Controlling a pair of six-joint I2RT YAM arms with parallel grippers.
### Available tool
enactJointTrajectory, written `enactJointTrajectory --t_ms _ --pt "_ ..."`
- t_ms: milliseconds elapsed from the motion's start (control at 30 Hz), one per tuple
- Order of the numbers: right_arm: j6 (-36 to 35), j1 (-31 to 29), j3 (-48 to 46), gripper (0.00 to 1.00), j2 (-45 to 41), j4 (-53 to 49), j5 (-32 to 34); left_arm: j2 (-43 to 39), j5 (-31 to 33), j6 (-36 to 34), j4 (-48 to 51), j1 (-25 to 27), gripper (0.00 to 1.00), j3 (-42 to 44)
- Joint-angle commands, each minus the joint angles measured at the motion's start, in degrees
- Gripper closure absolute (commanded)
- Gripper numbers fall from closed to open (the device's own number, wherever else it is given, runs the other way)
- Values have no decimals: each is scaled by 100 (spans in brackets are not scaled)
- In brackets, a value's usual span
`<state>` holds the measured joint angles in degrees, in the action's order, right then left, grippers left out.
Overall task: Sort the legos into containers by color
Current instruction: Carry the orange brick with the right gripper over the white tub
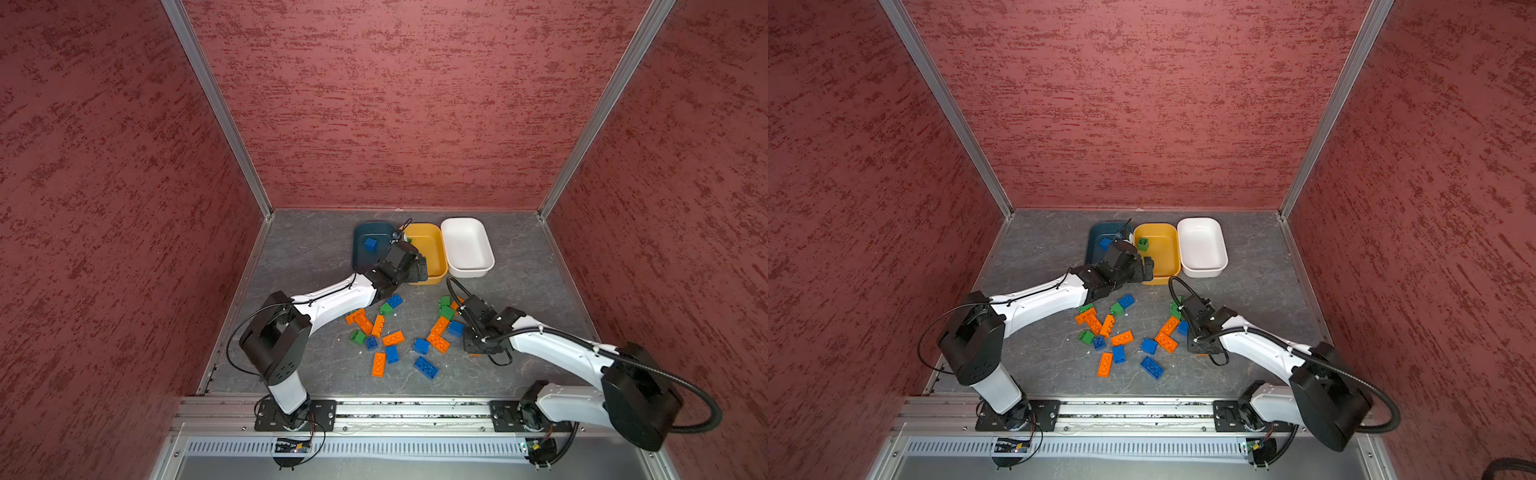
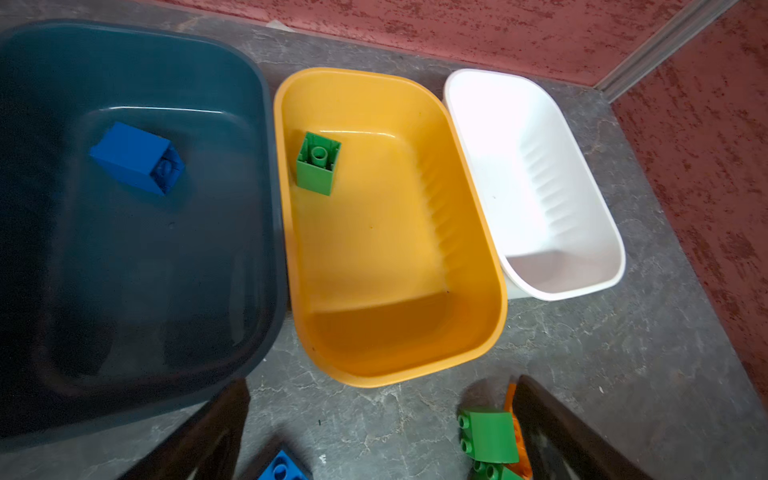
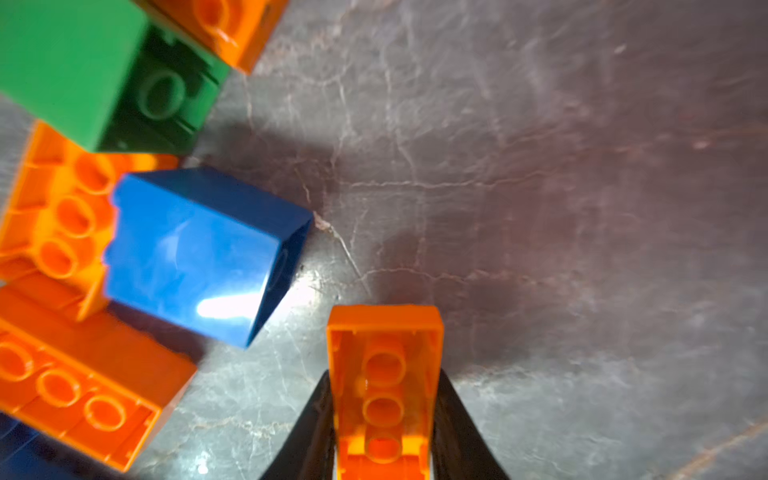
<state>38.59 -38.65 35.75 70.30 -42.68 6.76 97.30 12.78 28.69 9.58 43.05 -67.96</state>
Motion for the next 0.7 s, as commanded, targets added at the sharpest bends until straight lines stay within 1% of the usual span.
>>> enactJointTrajectory --t_ms 0,133,200,300,367,500,600,667 --pt "134 117 -38 76 -420 211 388 -68 -792 -493 -507 2 1 201" --pt "-75 469 32 77 -783 613 509 -135 -1715 -1330 -739 -8 1 271" --pt "-237 717 73 77 -825 915 477 -198 -2082 -1509 -873 -69 1 365" --pt "-481 1073 167 77 -767 1467 324 -322 -2509 -1506 -1238 -178 1 582" --pt "-654 1304 265 77 -699 1793 224 -414 -2541 -1454 -1466 -213 1 712" --pt "-1105 1818 486 77 -554 2408 -136 -533 -2276 -1249 -1720 -226 0 879" --pt "-1443 2190 704 77 -345 2812 -441 -593 -2370 -1075 -2055 -283 1 1071" --pt "-1609 2432 877 77 -147 3061 -683 -618 -2399 -1125 -2150 -298 1 1114"
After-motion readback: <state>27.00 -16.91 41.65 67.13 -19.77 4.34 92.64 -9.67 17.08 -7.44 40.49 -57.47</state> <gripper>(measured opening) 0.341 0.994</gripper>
